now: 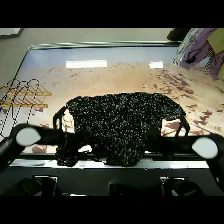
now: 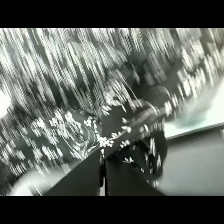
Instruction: Fold the clothes and pants, and hang the long-sleeved shirts on hangers.
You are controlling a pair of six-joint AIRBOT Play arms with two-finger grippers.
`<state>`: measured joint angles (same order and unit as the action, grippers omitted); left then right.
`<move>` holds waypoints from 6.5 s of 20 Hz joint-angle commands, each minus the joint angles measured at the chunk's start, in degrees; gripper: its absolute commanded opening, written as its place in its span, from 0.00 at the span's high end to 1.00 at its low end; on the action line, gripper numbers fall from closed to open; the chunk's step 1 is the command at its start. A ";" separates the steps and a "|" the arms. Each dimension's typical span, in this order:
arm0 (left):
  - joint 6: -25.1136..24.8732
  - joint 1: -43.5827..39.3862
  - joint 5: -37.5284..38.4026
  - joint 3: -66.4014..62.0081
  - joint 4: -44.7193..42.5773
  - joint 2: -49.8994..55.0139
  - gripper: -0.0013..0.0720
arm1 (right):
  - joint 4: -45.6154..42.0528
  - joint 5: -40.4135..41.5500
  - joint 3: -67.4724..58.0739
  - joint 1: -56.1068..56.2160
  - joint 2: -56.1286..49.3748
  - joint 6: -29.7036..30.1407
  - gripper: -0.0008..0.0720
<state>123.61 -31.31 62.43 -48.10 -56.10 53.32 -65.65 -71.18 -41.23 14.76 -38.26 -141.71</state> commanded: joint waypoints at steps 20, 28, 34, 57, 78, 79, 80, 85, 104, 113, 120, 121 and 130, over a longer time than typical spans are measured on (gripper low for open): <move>-18.86 15.21 9.22 -28.68 -19.15 29.68 0.15 | -7.19 10.40 -26.80 5.79 -22.38 17.84 0.59; -18.62 15.26 9.14 -28.68 -19.17 29.73 0.15 | -22.77 0.20 -34.27 22.40 -44.74 8.28 0.38; -18.64 15.26 9.14 -28.68 -19.17 29.79 0.15 | -20.50 2.73 -34.27 22.38 -51.65 6.64 0.39; -23.15 8.09 14.71 -27.93 -15.98 29.77 0.15 | -30.99 -15.69 -34.25 22.38 -32.87 9.90 0.95; -12.85 -2.58 0.42 -33.77 -15.52 43.93 0.15 | -29.97 -12.33 -33.73 22.40 -33.24 8.85 0.95; -12.55 -2.60 -0.02 -33.86 -15.54 44.28 0.15 | -29.97 -12.26 -33.73 22.40 -33.24 8.83 0.95; -12.52 -2.62 0.09 -33.86 -15.74 44.89 0.15 | -29.97 -12.24 -33.73 22.38 -33.24 8.83 0.95; -8.92 -2.60 2.38 -33.88 -19.82 48.30 0.18 | -29.97 -11.54 -33.73 22.38 -33.24 8.85 0.95; -8.24 2.51 18.23 -50.10 -23.93 21.97 0.95 | -31.10 -13.07 -53.81 17.94 -24.85 13.81 0.95; 2.34 -8.24 19.19 -33.51 -24.33 14.88 0.95 | -43.58 -23.56 -41.44 29.42 -20.17 11.39 0.95; 4.44 -6.64 1.36 -14.64 -18.47 15.30 0.95 | -40.85 1.42 -17.66 29.42 -19.17 -3.08 0.95; 4.35 -6.14 -0.15 -13.81 -17.70 15.61 0.95 | -40.63 2.99 -16.81 29.42 -19.17 -4.13 0.95; -11.10 15.56 5.92 -13.60 -13.68 11.26 0.13 | -39.56 5.33 -16.35 29.42 -19.17 -4.02 0.95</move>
<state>120.31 -25.58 64.05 -61.98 -70.81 67.44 -105.45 -66.98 -57.89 44.12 -57.47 -145.27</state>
